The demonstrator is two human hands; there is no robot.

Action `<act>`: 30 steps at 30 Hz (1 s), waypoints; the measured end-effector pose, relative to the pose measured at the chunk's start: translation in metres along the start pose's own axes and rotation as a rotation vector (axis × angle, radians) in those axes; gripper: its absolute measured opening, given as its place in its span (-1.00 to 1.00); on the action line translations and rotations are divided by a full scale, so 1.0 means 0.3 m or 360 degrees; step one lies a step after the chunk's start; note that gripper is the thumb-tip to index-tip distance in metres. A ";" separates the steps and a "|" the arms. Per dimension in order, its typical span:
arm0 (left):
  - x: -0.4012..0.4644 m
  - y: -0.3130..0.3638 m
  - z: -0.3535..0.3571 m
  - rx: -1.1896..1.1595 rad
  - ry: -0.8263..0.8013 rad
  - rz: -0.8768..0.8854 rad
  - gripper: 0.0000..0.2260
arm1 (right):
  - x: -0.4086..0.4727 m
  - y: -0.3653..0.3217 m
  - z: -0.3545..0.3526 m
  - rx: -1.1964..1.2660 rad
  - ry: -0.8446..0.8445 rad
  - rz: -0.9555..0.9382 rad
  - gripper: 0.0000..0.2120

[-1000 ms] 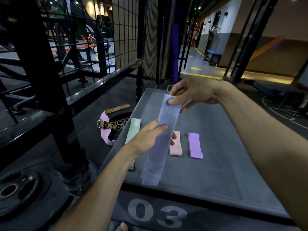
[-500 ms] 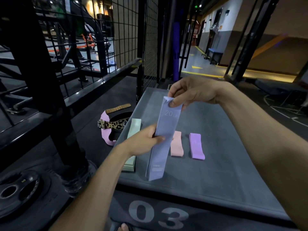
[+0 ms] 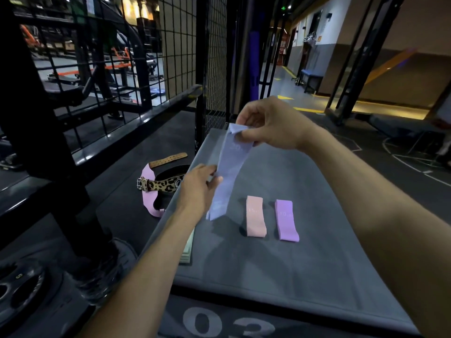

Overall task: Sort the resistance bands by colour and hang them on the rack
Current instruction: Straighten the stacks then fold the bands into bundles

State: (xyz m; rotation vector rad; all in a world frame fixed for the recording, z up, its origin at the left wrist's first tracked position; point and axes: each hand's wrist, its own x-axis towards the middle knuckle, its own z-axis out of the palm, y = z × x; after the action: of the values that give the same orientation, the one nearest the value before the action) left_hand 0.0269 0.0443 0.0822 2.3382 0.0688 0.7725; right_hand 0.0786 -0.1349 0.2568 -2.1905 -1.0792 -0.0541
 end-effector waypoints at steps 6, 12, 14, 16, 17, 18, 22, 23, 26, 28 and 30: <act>-0.040 0.003 0.041 0.0046 -0.0106 -0.0072 -0.92 | -0.118 0.033 0.063 -0.0105 -0.0315 -0.0044 -0.88; -0.286 -0.049 0.055 0.0378 -0.0858 0.0134 -0.83 | -0.276 0.135 0.172 -0.0138 -0.0606 0.0122 -0.89; -0.342 -0.032 0.049 0.0310 -0.0978 0.0052 -0.90 | -0.329 0.141 0.199 -0.0053 -0.0682 0.0203 -0.88; -0.383 -0.017 0.038 0.0268 -0.1035 -0.0014 -0.90 | -0.371 0.137 0.221 0.0050 -0.0721 0.0261 -0.87; -0.397 -0.007 0.023 0.0254 -0.1065 -0.0014 -0.91 | -0.385 0.133 0.229 0.0087 -0.0727 0.0275 -0.86; -0.407 -0.015 0.023 0.0288 -0.1065 0.0026 -0.94 | -0.395 0.129 0.237 0.0118 -0.0732 0.0281 -0.86; -0.410 -0.023 -0.011 0.0302 -0.1145 0.0013 -0.71 | -0.402 0.101 0.256 0.0140 -0.0822 0.0308 -0.87; -0.394 -0.016 -0.028 0.0270 -0.1149 -0.0050 -0.68 | -0.402 0.096 0.262 0.0140 -0.0852 0.0310 -0.87; -0.303 -0.019 -0.037 0.0252 -0.0904 -0.0209 -0.63 | -0.410 0.096 0.289 0.0128 -0.0912 0.0325 -0.88; -0.244 -0.023 -0.007 0.0310 -0.0731 -0.0239 -0.77 | -0.418 0.103 0.307 0.0141 -0.0935 0.0342 -0.87; -0.199 0.004 0.040 0.0497 -0.0711 -0.0260 -0.79 | -0.424 0.113 0.322 0.0173 -0.0938 0.0378 -0.86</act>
State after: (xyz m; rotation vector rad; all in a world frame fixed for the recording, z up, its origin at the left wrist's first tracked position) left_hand -0.0160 0.0217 0.0450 2.7048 0.1939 0.1551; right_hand -0.0044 -0.1789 0.1234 -2.2722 -1.0765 0.7790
